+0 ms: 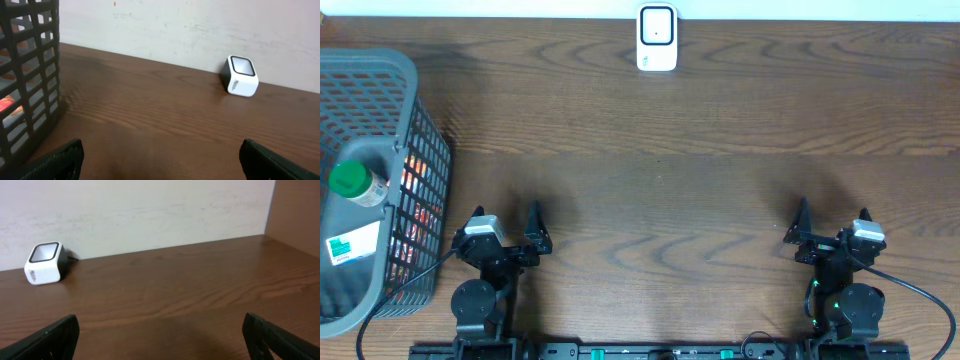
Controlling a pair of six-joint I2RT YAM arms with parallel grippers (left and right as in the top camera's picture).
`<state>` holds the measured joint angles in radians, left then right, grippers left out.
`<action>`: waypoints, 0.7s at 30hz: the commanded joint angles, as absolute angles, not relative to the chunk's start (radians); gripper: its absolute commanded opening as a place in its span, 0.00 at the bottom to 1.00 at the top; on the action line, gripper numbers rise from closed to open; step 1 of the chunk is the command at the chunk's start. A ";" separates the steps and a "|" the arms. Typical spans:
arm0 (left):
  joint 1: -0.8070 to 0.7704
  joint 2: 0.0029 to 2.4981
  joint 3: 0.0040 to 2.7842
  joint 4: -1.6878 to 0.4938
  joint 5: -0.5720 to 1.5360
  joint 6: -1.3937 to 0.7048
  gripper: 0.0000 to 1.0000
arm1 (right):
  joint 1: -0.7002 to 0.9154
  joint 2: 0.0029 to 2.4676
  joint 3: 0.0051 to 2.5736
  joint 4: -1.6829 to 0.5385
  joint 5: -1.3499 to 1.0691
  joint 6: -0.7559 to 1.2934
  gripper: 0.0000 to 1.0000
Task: Scan the item barcode
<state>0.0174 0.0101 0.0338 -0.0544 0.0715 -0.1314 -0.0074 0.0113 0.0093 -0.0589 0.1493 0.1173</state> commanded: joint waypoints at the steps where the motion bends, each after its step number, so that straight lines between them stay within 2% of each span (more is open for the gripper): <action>1: 0.016 0.004 0.004 -0.065 0.066 -0.136 0.98 | -0.012 0.007 0.006 -0.060 0.145 0.103 0.99; 21: 0.016 0.004 0.004 -0.049 0.062 -0.131 0.98 | -0.012 0.007 0.006 -0.060 0.145 0.103 0.99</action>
